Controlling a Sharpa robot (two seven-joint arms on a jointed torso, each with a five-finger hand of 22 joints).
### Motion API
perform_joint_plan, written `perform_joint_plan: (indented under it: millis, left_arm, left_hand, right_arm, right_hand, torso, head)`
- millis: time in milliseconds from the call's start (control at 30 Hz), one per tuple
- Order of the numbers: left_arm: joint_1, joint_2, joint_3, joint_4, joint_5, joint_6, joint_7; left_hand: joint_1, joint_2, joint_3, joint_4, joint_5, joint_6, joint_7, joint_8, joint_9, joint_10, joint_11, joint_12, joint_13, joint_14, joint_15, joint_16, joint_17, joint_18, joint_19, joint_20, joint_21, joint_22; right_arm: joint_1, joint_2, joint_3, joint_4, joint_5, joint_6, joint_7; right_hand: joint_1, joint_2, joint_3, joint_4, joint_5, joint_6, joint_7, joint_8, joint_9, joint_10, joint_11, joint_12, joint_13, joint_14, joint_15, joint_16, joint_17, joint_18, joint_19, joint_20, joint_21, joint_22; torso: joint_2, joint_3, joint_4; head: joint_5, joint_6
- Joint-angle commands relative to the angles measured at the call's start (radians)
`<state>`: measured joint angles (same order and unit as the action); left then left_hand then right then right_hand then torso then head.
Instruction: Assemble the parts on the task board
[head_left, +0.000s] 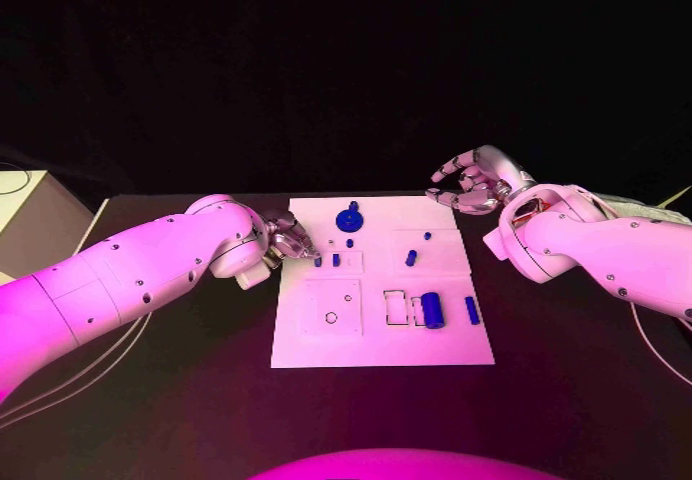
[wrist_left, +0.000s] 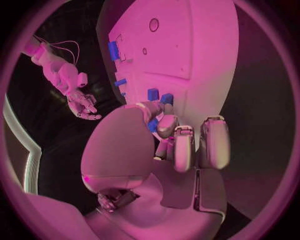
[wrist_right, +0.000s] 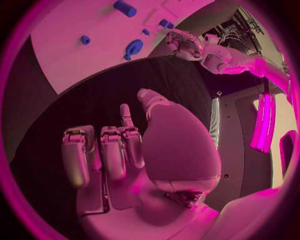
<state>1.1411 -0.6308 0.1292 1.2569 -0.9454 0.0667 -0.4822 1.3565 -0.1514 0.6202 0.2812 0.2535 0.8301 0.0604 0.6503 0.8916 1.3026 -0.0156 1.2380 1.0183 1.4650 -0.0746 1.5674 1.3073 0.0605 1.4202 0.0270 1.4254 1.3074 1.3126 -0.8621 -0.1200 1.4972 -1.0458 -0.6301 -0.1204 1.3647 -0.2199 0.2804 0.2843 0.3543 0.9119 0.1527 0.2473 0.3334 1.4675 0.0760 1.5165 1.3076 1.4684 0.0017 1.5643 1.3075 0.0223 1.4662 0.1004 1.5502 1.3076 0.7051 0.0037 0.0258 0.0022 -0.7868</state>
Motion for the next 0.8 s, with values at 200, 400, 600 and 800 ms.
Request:
perform_joint_plan:
  millis: [200,400,600,800]
  left_arm:
    - [0.000,0.003,0.000,0.002,-0.005,-0.019,0.017]
    - [-0.001,0.001,0.000,0.005,-0.004,-0.015,0.019]
    - [-0.001,-0.005,0.000,0.013,0.023,-0.037,0.031]
    - [-0.003,-0.020,0.001,0.031,0.058,-0.059,0.038]
  left_hand:
    - [0.000,0.007,0.004,0.000,-0.005,-0.001,0.004,0.003,-0.002,-0.002,0.006,-0.002,0.000,0.106,0.009,0.003,0.263,0.000,0.002,0.008,0.004,0.017]
    - [0.001,0.008,0.005,-0.001,-0.007,-0.002,0.004,0.002,-0.003,-0.002,0.006,-0.002,-0.001,0.106,0.009,0.003,0.263,0.000,0.002,0.008,0.004,0.017]
    - [-0.020,0.003,-0.002,0.007,-0.010,-0.004,0.008,-0.004,-0.011,-0.007,0.011,-0.007,-0.008,0.106,0.013,0.003,0.263,0.002,-0.003,0.012,-0.001,0.009]
    - [-0.187,-0.042,-0.075,0.011,-0.006,0.013,0.020,-0.031,-0.058,-0.026,0.022,-0.015,-0.026,0.106,0.023,0.003,0.263,0.007,-0.016,0.023,-0.016,-0.012]
  right_arm:
    - [0.000,0.000,0.000,0.001,-0.013,0.006,0.006]
    - [0.000,-0.001,0.000,0.001,-0.014,0.006,0.006]
    - [-0.001,-0.001,0.000,0.001,-0.015,0.005,0.007]
    - [-0.001,-0.002,0.000,0.001,-0.015,0.005,0.008]
  right_hand:
    - [-0.008,-0.001,0.004,0.000,0.006,-0.007,0.002,0.007,0.001,0.051,-0.005,0.000,0.221,0.101,-0.006,0.004,0.259,-0.015,0.094,-0.004,-0.005,0.240]
    - [-0.008,-0.001,0.004,0.000,0.006,-0.007,0.002,0.007,0.001,0.051,-0.005,0.000,0.221,0.101,-0.006,0.004,0.259,-0.015,0.094,-0.004,-0.005,0.240]
    - [-0.008,-0.001,0.004,0.000,0.006,-0.007,0.002,0.007,0.001,0.051,-0.005,0.000,0.221,0.101,-0.006,0.004,0.259,-0.015,0.094,-0.004,-0.005,0.240]
    - [-0.008,-0.001,0.004,0.000,0.006,-0.007,0.002,0.007,0.001,0.051,-0.005,0.000,0.221,0.101,-0.006,0.004,0.259,-0.015,0.094,-0.004,-0.005,0.240]
  torso:
    - [0.000,-0.0003,0.0001]
    - [0.000,-0.0011,0.0001]
    - [0.000,-0.0009,0.0001]
    - [-0.001,-0.0008,-0.0006]
  head:
    - [0.000,0.000]
    - [0.000,0.000]
    - [0.000,0.002]
    - [-0.001,0.004]
